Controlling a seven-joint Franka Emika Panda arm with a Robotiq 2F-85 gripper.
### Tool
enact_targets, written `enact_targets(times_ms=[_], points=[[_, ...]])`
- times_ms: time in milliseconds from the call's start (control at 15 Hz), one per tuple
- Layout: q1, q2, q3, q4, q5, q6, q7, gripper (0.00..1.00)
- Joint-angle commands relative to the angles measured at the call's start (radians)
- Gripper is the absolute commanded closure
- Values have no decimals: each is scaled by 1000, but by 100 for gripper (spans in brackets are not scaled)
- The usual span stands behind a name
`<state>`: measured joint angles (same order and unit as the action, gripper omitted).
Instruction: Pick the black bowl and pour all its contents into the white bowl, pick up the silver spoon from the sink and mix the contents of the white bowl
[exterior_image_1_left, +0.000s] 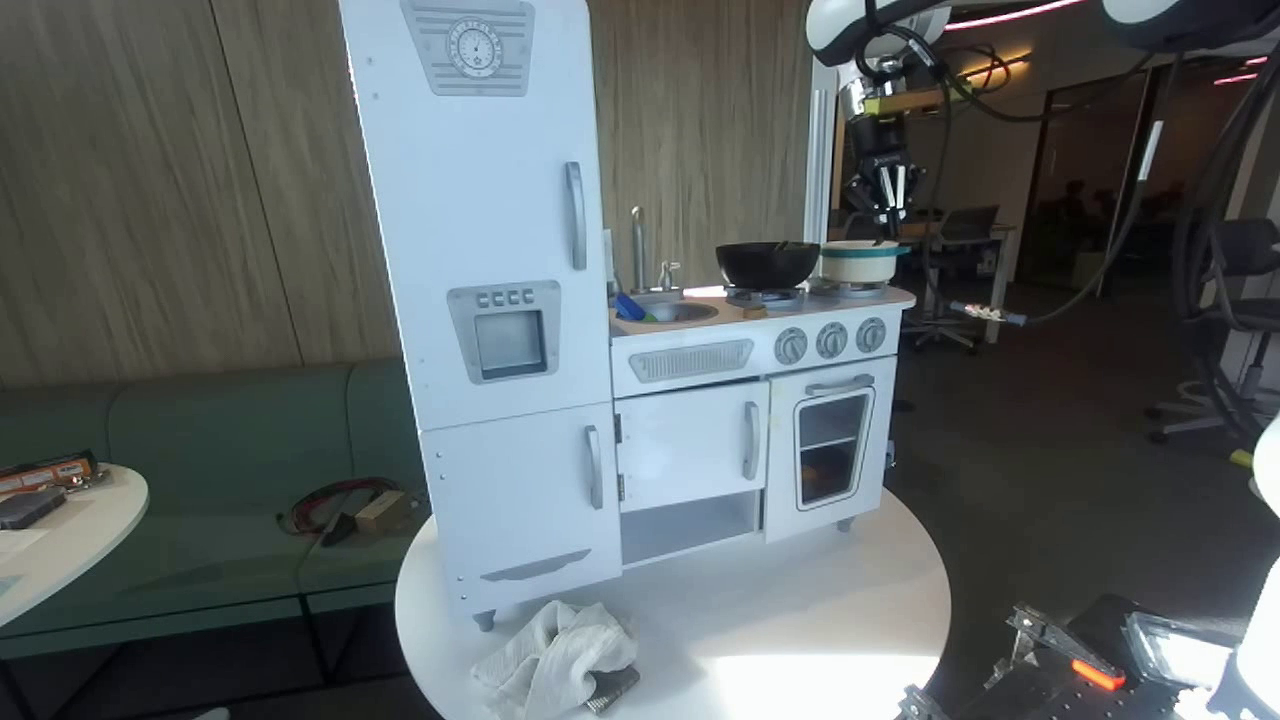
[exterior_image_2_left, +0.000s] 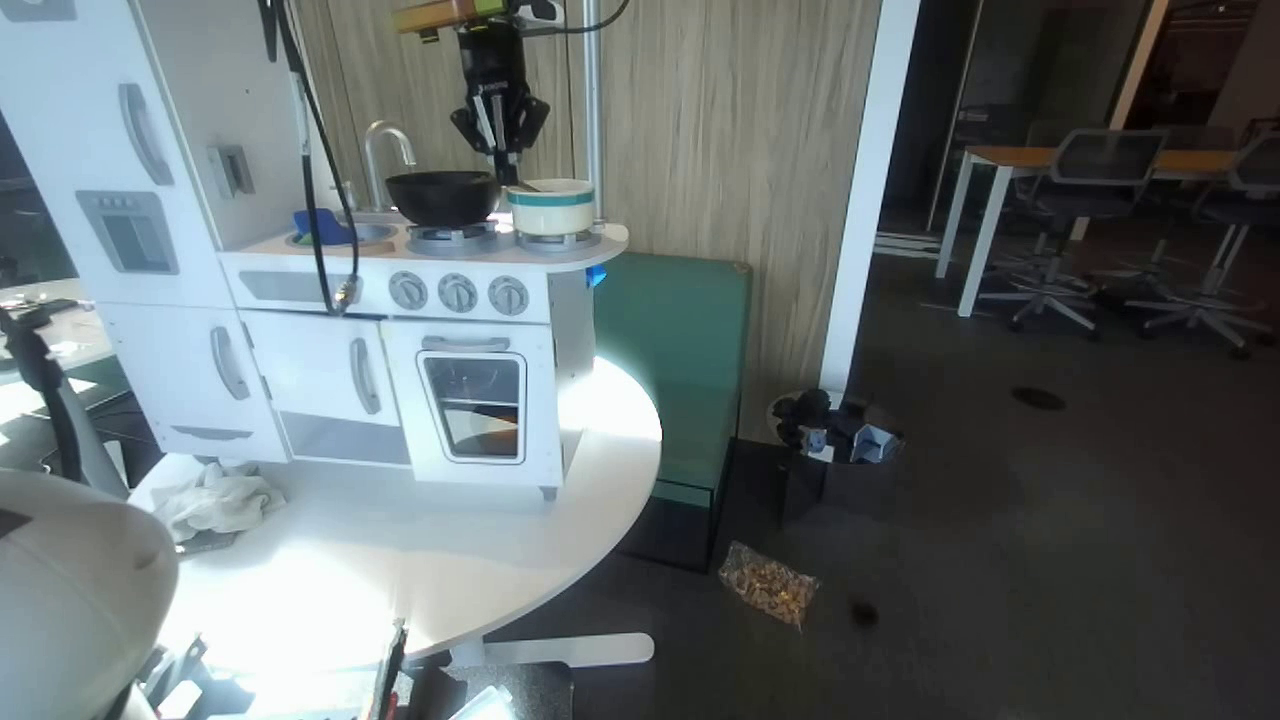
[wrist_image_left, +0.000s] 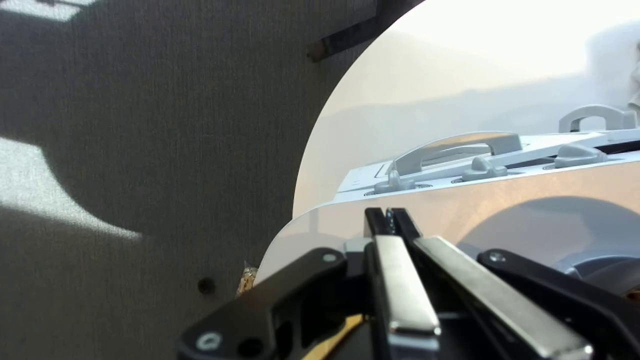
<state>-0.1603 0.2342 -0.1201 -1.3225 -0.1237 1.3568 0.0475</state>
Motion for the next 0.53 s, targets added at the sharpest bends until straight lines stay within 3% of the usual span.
enact_targets(times_ms=[0, 467], points=[[1, 47, 2, 56, 36, -23, -27, 95], [37, 79, 26, 106, 15, -5, -53, 95]])
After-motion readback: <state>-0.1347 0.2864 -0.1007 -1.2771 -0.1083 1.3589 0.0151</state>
